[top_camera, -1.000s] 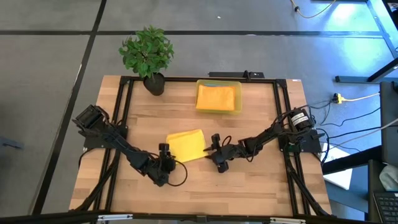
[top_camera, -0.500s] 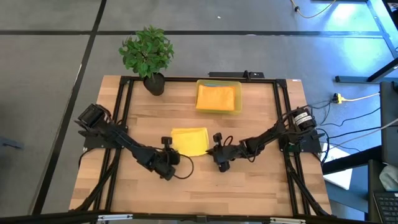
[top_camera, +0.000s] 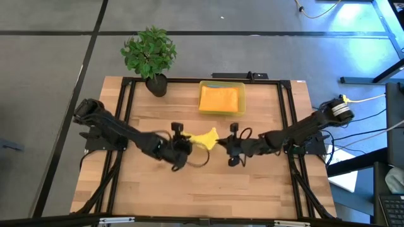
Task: Fold microfiber towels
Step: Put the folded yellow microfiber towel into the yellow bin
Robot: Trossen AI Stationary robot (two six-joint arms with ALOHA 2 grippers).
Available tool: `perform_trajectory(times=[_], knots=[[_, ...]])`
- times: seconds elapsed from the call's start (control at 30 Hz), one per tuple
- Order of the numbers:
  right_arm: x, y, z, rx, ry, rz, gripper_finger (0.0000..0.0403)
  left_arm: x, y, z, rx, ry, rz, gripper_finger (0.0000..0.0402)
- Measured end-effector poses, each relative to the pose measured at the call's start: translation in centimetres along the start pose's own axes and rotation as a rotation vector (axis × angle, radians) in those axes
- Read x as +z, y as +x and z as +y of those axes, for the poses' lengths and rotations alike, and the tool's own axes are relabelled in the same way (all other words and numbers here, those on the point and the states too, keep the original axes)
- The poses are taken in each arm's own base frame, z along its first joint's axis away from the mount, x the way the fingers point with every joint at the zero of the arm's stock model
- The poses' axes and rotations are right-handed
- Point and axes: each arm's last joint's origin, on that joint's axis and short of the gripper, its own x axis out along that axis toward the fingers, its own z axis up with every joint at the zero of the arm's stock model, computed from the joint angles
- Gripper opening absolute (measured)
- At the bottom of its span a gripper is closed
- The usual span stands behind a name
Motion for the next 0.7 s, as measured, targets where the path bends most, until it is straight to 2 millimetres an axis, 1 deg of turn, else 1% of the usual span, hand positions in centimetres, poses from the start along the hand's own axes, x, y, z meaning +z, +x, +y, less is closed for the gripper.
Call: perform_trajectory(times=[0.07,0.13,0.23,0.4,0.53,0.63,0.7], knots=[[0.6,-1.1,-1.3,-0.042,0.017,-0.013,0.0006,0.4,0.4,1.6,0.022,-0.017,-0.010,0.0000],[0.8,-2.0,-2.7,-0.073,0.035,-0.010,0.0006,0.6,0.7,3.5,0.047,-0.028,-0.016,0.0000],[0.7,-3.2,-5.0,-0.133,0.056,0.009,0.0006,1.2,0.8,6.4,0.074,-0.062,-0.070,0.0000],[0.1,-4.7,-9.1,-0.244,0.085,0.037,0.0006,2.2,1.4,11.8,0.089,-0.142,-0.218,0.0000],[-0.6,-5.6,-12.2,-0.323,0.105,0.037,0.0006,1.8,3.1,15.3,0.138,-0.177,-0.244,0.0000],[-1.4,-6.1,-14.3,-0.401,0.122,0.061,0.0006,1.1,5.2,17.6,0.141,-0.230,-0.257,0.0000],[-2.1,-6.3,-15.6,-0.435,0.122,0.078,0.0006,0.5,6.5,18.8,0.143,-0.242,-0.255,0.0000]])
